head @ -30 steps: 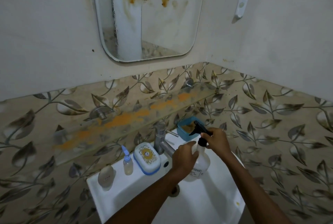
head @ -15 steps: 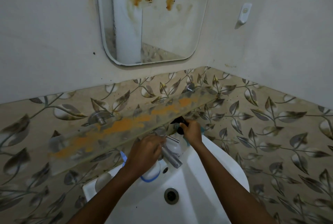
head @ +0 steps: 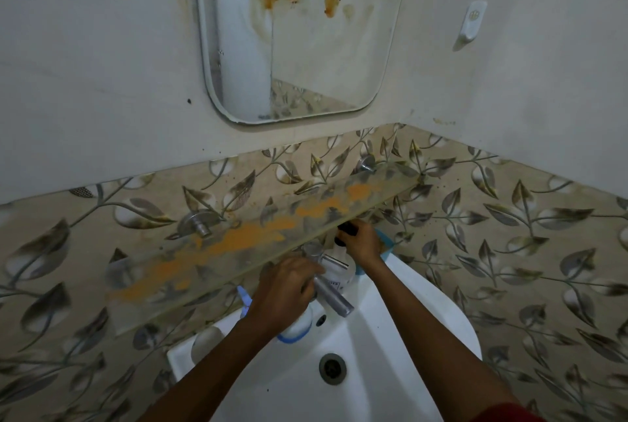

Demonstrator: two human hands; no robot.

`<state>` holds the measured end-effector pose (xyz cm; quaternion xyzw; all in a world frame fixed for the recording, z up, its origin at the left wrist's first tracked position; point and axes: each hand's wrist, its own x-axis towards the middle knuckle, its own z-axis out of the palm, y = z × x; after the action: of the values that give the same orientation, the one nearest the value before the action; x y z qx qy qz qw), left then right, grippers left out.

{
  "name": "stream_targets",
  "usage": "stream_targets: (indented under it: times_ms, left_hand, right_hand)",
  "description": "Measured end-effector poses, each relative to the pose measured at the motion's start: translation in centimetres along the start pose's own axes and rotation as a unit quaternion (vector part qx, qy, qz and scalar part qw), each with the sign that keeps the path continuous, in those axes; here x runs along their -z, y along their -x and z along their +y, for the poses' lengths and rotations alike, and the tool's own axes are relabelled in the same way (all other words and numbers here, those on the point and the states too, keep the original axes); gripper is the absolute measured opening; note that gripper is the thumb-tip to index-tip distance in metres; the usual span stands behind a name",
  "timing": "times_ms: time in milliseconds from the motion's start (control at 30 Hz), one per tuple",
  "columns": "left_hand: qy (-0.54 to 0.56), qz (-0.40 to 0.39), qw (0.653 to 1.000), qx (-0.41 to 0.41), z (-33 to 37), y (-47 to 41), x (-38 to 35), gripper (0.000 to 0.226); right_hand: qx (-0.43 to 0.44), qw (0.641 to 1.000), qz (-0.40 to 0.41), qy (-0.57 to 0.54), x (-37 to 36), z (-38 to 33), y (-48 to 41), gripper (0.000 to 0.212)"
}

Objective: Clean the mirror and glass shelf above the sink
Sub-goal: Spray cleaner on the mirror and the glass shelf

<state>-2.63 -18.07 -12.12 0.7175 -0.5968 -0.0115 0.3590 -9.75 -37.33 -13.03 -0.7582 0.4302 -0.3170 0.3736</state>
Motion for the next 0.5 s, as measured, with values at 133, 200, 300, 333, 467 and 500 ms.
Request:
stream_targets:
  times_ms: [133,200,300,333,467,500]
  left_hand:
    - [-0.004,-0.027,1.000,-0.009,0.4,-0.5,-0.7,0.031]
    - [-0.008,-0.036,0.999,-0.018,0.6,-1.0,-1.1,0.034]
    - [-0.013,-0.050,0.998,-0.039,0.4,-1.9,-1.7,0.040]
    - [-0.021,-0.056,0.997,-0.052,0.3,-2.2,-2.0,0.040]
    - [-0.041,-0.052,0.991,-0.120,-0.1,-2.8,-2.6,0.036]
    - [-0.054,-0.052,0.988,-0.138,0.1,-2.7,-2.6,0.034]
  right_hand:
    - [-0.037,0.999,0.016,-0.035,2.0,1.6,-0.4,0.028]
    - [-0.068,0.994,0.086,-0.019,4.0,3.2,-1.0,0.025]
    - [-0.079,0.989,0.121,0.041,6.1,6.1,-2.0,0.021]
    - [-0.066,0.990,0.097,0.081,6.3,6.8,-2.5,0.021]
    - [-0.009,0.962,-0.028,0.273,4.7,8.3,-5.2,0.020]
    - [0.002,0.944,-0.049,0.327,4.1,8.4,-5.9,0.023]
